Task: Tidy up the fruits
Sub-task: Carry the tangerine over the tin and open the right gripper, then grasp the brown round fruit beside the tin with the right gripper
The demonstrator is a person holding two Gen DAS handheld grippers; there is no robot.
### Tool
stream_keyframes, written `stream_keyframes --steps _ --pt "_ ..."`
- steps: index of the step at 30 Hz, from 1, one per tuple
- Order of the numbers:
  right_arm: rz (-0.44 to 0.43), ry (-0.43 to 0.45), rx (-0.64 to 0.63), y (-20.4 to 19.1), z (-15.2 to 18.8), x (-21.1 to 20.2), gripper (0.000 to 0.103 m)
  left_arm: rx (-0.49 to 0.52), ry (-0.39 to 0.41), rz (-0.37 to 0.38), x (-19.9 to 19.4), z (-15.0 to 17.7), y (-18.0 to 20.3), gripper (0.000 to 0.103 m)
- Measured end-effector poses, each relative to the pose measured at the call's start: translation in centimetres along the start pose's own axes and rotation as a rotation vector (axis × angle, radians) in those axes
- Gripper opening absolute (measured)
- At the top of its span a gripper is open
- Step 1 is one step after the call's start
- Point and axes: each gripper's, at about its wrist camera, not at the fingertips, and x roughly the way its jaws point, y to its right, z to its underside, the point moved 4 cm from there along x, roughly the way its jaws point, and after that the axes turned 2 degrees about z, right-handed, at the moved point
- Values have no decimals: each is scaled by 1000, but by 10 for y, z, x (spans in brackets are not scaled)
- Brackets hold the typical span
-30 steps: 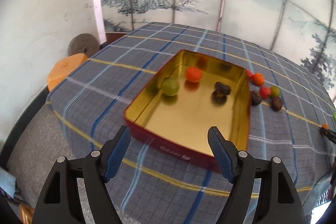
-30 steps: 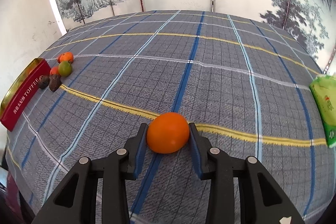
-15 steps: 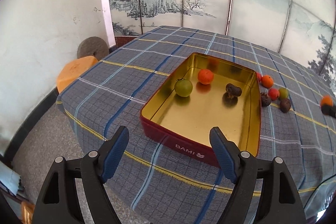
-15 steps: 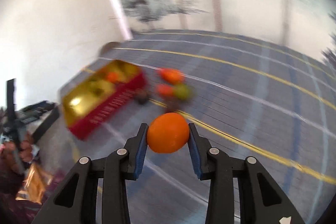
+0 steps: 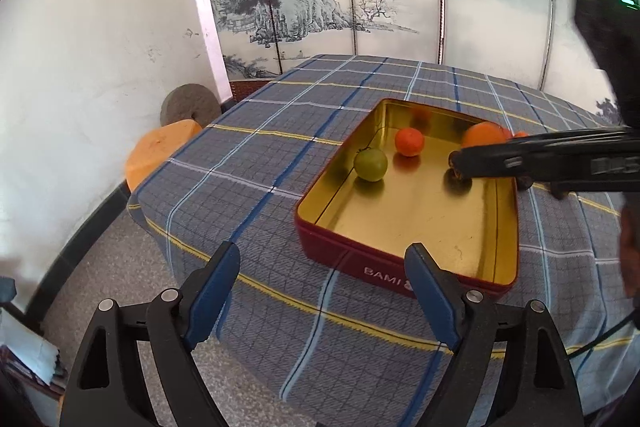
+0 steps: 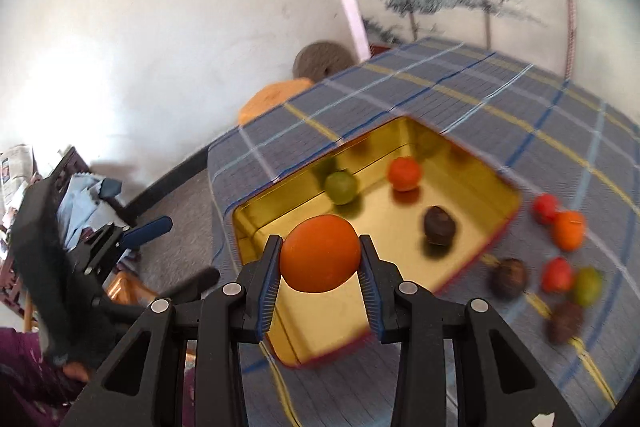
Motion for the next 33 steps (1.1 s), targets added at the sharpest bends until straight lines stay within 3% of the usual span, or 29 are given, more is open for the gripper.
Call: stream_keyframes --steps 11,19,23,28,33 --pt "-10 -100 -7 -26 -14 68 35 -7 -26 -10 6 7 -14 87" --pt "-8 -85 54 -21 -28 88 37 6 -37 -11 7 10 -13 89" --pt "-50 6 110 -12 -36 70 56 7 -37 -8 6 10 -12 89" --pt "-86 141 149 14 -20 10 56 1 -26 -1 2 9 -13 90" --pt "23 149 95 59 33 -39 56 -16 -36 31 4 9 -9 90"
